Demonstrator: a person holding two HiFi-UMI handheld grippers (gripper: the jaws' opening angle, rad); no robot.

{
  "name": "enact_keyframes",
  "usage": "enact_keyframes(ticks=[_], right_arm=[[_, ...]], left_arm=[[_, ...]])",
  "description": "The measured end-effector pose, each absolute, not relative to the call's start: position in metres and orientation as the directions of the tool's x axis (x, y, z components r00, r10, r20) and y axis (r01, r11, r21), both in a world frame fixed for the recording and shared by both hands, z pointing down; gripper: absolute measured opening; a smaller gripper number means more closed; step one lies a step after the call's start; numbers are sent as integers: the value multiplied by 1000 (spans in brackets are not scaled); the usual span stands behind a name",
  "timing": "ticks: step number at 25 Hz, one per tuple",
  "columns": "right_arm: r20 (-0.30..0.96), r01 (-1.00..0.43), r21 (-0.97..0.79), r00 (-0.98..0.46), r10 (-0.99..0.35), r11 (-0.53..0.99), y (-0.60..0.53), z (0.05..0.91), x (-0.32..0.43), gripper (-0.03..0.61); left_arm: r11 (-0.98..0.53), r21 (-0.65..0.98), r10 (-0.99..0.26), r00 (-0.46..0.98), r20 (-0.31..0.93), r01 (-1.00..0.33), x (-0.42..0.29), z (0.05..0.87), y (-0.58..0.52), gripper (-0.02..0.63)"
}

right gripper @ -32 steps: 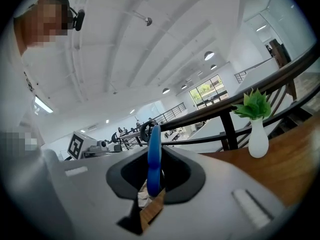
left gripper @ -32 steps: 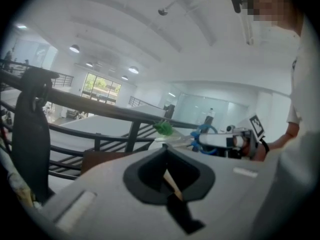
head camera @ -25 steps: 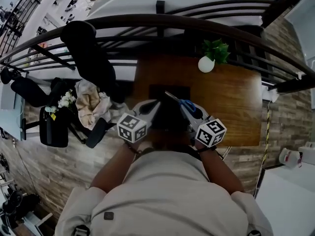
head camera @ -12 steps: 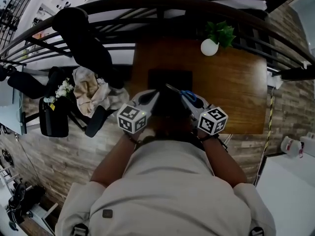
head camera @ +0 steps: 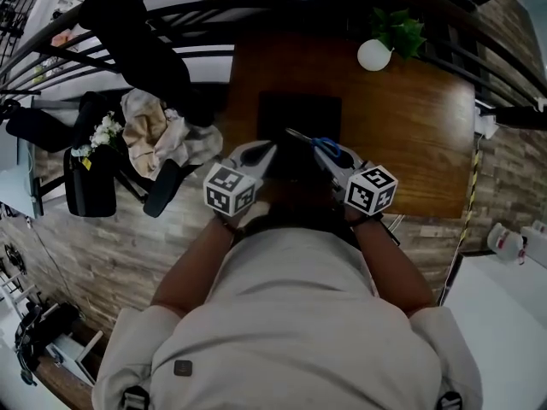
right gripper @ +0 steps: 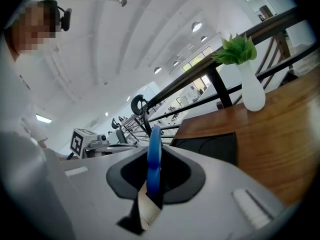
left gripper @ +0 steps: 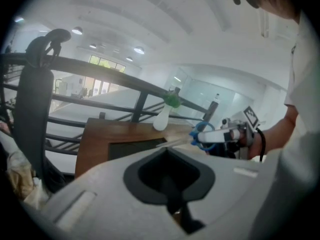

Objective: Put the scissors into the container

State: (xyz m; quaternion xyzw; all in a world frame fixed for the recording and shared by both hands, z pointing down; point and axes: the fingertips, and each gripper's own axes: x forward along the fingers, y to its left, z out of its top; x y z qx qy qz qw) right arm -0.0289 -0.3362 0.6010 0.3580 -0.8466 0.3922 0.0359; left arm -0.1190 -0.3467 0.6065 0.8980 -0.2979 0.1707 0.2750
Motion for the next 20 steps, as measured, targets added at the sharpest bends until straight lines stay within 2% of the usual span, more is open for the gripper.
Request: enact_keyframes(ticks=[20], right_arm=[[427,-596,-729,-780,-458,336,-327,689,-35,57]], left_arm=[[-630,426,-385,737,556,-650,-119,676,-338,3]])
